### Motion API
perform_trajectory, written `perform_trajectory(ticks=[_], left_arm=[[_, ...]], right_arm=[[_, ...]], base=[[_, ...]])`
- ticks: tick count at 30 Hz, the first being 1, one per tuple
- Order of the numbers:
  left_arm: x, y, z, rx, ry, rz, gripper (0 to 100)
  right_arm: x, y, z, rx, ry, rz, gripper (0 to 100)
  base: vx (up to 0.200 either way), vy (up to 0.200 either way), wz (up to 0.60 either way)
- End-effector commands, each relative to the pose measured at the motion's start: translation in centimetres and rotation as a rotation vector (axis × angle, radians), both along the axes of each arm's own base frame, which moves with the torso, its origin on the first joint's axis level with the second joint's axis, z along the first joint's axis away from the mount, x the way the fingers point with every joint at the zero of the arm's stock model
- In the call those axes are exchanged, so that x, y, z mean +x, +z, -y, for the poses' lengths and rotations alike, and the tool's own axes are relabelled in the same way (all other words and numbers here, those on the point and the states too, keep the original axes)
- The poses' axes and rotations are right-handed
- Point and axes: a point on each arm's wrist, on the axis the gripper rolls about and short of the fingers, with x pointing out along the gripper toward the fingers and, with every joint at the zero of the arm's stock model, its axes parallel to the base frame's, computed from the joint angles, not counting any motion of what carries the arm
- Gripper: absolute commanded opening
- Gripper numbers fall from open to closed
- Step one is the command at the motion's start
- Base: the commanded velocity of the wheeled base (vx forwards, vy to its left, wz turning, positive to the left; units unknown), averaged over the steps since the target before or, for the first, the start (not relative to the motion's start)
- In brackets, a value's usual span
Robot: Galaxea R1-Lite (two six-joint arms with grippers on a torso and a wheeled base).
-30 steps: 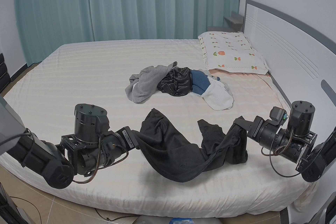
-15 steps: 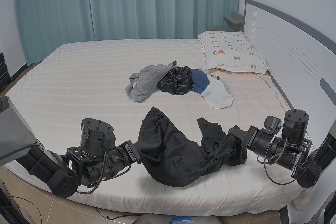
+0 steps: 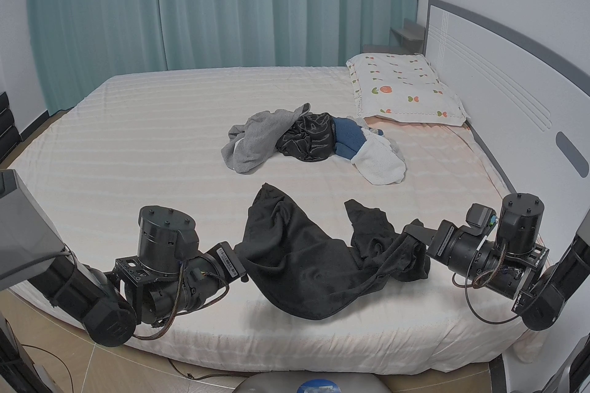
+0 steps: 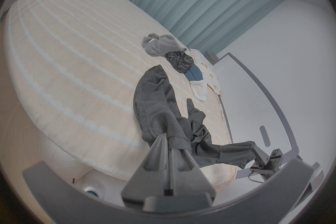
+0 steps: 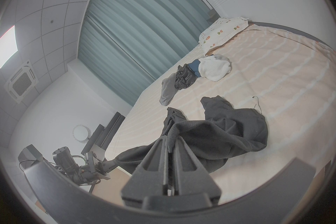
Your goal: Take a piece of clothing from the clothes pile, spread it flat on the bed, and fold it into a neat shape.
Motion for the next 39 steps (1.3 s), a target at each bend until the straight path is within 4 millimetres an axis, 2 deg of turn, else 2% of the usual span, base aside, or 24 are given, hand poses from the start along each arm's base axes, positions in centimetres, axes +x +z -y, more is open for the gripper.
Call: perform_trajectory(ticks=[1, 28, 39], left_arm=[[-0.1, 0.5, -0.1, -0.026, 0.003, 0.007, 0], [-0.2, 1.3, -0.5, -0.039, 0.013, 0.031, 0], [-1.5, 3.1, -1.4, -0.067, 0.018, 0.080, 0]], right_arm=[[0.0, 0.0, -0.1, -0.001, 0.003, 0.001, 0], [0.6, 0.4, -0.4, -0.032, -0.120, 0.047, 0], [0.5, 0.9, -0.8, -0.046, -0.100, 0.098, 0]], base=[[0.000, 0.200, 0.00], [0.000, 0.200, 0.00], [0.000, 0.200, 0.00]])
